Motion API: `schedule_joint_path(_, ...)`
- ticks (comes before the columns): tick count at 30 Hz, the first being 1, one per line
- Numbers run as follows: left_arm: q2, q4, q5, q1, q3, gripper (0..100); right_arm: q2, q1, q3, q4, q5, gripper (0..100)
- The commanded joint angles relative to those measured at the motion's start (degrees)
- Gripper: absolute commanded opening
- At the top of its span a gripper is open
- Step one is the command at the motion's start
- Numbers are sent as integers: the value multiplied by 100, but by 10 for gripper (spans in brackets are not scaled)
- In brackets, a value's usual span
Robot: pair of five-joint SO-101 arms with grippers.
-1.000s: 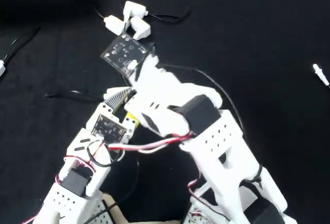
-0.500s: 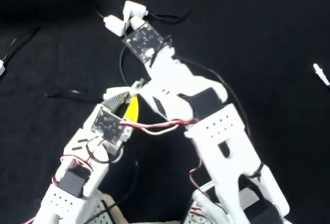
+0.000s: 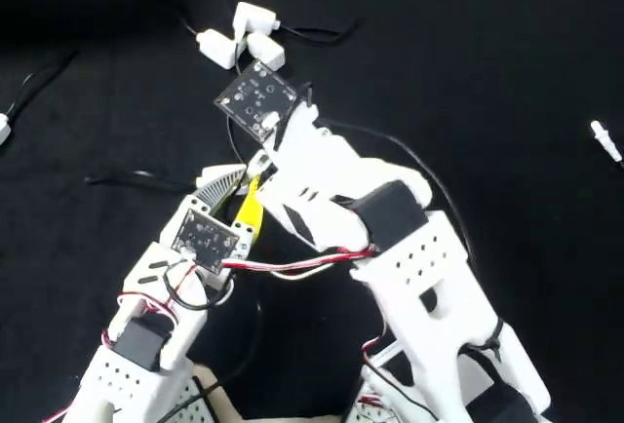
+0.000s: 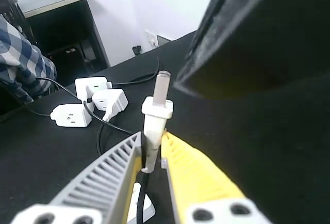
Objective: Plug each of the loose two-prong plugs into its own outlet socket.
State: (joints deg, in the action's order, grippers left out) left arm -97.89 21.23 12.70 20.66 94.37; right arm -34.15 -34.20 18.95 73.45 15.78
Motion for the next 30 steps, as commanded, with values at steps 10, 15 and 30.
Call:
schedule_joint_path(10, -35, -105, -26, 382, -136, 28, -145, 105, 119, -580, 35, 12)
schedule_joint_path(15, -35, -105, -26, 356, -207, 28, -136, 475, 453, -888, 35, 12)
schedule_joint_path(30, -35, -105, -26, 66, -295, 28, -171, 589, 1279, -1538, 273, 13)
